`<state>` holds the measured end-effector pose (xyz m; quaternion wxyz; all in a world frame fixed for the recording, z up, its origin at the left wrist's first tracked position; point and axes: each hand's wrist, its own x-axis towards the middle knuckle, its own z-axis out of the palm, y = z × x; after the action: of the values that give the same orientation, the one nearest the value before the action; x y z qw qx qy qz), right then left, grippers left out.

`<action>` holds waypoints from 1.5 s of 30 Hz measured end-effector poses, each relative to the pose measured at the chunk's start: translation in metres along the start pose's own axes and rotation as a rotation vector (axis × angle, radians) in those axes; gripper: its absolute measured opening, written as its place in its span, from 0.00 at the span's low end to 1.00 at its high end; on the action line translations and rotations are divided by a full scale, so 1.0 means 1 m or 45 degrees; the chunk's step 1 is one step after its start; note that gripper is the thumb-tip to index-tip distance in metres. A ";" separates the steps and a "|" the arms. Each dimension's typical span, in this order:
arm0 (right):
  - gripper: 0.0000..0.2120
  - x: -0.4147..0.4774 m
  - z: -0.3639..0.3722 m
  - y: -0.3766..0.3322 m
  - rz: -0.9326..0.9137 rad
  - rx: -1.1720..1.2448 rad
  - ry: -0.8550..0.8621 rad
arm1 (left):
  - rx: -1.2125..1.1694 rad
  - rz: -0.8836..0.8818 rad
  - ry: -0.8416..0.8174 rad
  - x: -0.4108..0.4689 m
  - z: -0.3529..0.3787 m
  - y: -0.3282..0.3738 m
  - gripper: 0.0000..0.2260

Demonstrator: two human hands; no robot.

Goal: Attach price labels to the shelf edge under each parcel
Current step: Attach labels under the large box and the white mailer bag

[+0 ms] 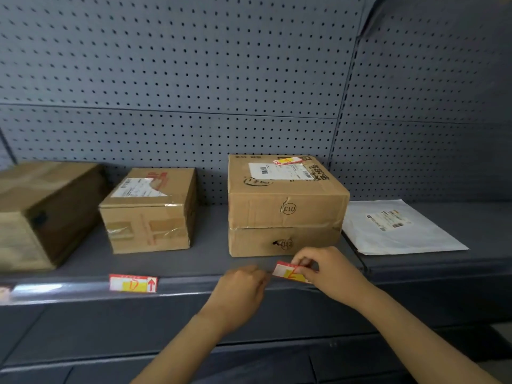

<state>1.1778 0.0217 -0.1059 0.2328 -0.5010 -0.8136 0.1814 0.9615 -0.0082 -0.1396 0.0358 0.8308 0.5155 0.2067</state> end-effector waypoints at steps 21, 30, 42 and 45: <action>0.07 0.011 0.003 0.033 0.060 0.061 0.033 | 0.294 -0.023 -0.049 0.017 0.049 0.006 0.20; 0.06 0.019 0.007 0.033 0.026 0.106 0.045 | 0.329 -0.070 -0.102 0.025 0.049 0.012 0.18; 0.06 0.028 0.030 0.037 -0.055 0.091 -0.022 | 0.199 -0.019 -0.034 0.015 0.045 0.011 0.21; 0.06 0.028 0.032 0.038 -0.061 0.047 -0.013 | 0.182 -0.003 0.024 0.011 0.045 0.012 0.17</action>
<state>1.1769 0.0615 -0.1472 0.2423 -0.4761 -0.8229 0.1933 0.9926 0.0029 -0.1746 -0.0282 0.8287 0.5301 0.1772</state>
